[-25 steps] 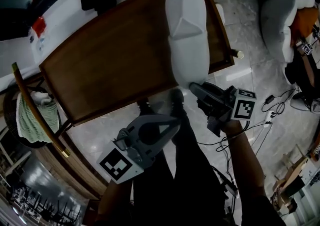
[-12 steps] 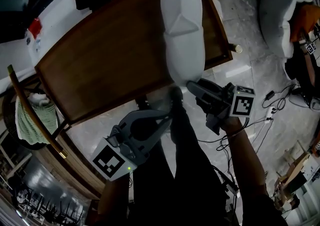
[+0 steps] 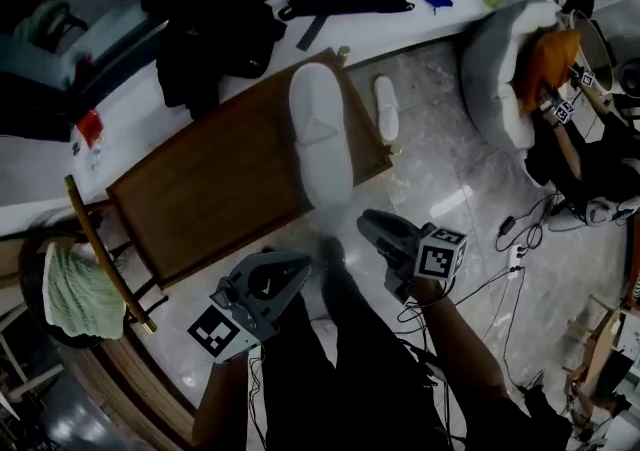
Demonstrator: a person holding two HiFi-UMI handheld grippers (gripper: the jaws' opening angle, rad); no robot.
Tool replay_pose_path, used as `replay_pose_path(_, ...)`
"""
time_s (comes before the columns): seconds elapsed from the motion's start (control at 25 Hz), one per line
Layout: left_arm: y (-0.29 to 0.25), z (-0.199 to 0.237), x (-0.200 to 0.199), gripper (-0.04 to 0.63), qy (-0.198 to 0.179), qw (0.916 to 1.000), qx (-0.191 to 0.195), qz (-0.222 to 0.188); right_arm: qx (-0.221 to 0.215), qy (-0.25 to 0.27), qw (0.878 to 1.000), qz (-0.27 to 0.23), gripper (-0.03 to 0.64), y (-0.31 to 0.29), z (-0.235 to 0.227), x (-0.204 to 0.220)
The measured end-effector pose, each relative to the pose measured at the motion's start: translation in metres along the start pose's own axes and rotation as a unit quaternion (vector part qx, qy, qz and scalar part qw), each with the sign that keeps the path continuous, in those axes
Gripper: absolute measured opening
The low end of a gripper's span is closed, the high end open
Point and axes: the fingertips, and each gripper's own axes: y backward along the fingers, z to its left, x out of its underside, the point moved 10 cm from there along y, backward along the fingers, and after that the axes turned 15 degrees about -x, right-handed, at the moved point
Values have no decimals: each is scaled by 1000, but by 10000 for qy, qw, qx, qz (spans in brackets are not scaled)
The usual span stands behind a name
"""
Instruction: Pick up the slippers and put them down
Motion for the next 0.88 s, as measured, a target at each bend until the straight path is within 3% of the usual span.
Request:
replay_pose_path(0.08,9,-12,-29,11,-92,9998,56,-143,-226,304,9992,-134,78,4,36,-3)
replay_pose_path(0.2,22,-32,-71,12,-368,9983,157,-422,-711,884,9932,-257,58,1,95,-13)
replay_pose_path(0.36,45,-56,-124,11,-747,9943,299,-693,-1254,1844,9740,-408,51,-11,169,-42)
replay_pose_path(0.52,73,-70,-171,11,-1314,9874,432,-765,-1692,2665,9463,-696,48,-25,237,-72)
replay_pose_path(0.6,90,-74,-189,11,-1617,9829,318,-820,-1847,3090,9301,-729,46,-29,265,-79)
replay_pose_path(0.72,113,-70,-218,11,-1910,9760,-35,-1047,-2066,3814,8988,-640,43,-45,299,-92)
replay_pose_path(0.88,149,-73,-242,11,-2118,9682,-352,-1283,-2039,4795,8522,-474,41,-57,343,-96)
